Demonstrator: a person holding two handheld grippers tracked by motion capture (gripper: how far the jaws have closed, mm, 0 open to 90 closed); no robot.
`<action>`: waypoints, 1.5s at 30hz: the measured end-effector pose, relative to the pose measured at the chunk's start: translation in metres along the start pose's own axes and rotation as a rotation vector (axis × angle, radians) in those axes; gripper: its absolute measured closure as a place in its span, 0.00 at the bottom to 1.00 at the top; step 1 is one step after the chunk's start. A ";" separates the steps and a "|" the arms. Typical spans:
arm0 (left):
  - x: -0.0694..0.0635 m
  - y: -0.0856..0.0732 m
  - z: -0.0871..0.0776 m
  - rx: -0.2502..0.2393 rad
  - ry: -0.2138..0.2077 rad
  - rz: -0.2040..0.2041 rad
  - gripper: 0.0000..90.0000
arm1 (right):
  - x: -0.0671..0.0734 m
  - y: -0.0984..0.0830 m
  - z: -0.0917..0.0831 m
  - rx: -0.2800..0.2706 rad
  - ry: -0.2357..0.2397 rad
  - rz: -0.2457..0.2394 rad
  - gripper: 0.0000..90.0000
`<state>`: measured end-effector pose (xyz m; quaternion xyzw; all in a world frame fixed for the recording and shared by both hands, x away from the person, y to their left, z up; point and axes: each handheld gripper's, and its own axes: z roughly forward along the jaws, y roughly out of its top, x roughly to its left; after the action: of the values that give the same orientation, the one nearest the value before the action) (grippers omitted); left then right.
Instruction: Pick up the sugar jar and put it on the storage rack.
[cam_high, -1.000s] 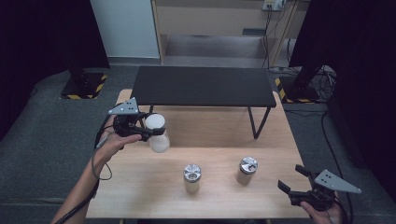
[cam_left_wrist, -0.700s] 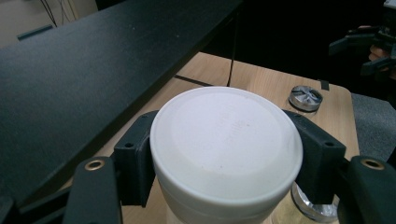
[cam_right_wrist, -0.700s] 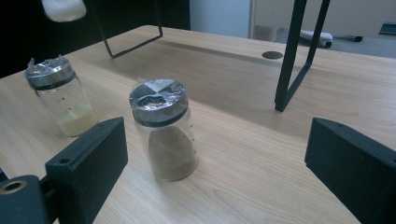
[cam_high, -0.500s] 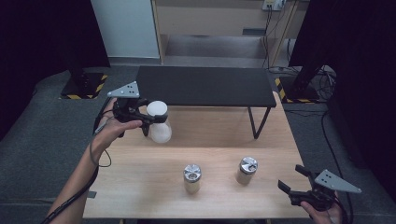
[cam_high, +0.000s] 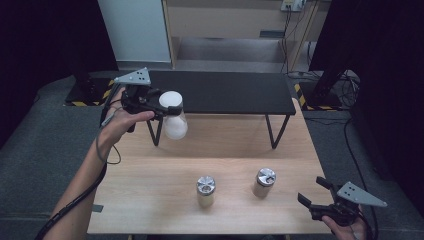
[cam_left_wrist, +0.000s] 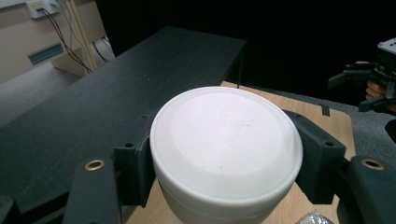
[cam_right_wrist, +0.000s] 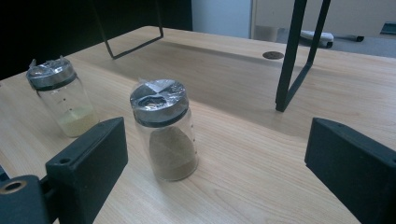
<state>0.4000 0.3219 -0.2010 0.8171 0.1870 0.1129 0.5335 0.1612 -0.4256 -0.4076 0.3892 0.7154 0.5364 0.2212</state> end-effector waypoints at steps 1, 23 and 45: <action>0.000 0.002 0.000 0.000 0.003 0.002 0.36 | 0.000 0.000 0.000 -0.001 0.000 -0.001 0.07; 0.012 0.035 0.001 -0.024 0.101 -0.037 0.36 | 0.000 0.000 -0.001 -0.002 0.003 0.000 0.07; 0.025 0.049 0.021 -0.013 0.260 -0.101 0.36 | 0.002 -0.001 -0.002 -0.016 -0.002 -0.003 0.02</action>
<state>0.4395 0.2978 -0.1649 0.7816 0.2949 0.1921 0.5150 0.1583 -0.4257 -0.4081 0.3867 0.7115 0.5415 0.2257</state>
